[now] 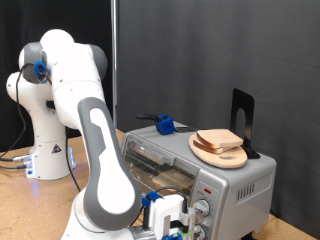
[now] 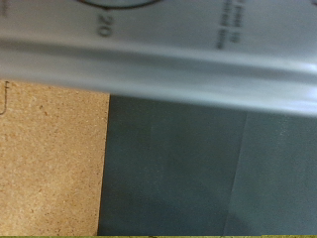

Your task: Make a piece of toast with the oven

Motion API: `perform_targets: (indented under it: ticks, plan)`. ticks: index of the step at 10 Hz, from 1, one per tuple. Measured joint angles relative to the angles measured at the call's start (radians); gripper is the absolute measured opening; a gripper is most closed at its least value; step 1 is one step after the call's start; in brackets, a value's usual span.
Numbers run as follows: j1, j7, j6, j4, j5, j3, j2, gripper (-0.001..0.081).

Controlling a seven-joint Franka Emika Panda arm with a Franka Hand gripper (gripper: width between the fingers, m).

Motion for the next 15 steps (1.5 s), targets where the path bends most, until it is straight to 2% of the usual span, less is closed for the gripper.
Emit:
perform_targets:
  ticks: [1, 3, 7, 15]
  plan:
    - [0.001, 0.000, 0.006, -0.006, 0.000, 0.000, -0.005, 0.0091]
    - [0.001, -0.036, 0.012, -0.018, 0.011, 0.001, -0.012, 0.0093]
    - [-0.002, -0.224, 0.009, -0.049, 0.064, 0.005, -0.019, 0.0093]
    - [-0.019, -0.496, -0.032, -0.086, 0.158, 0.019, -0.012, 0.0095]
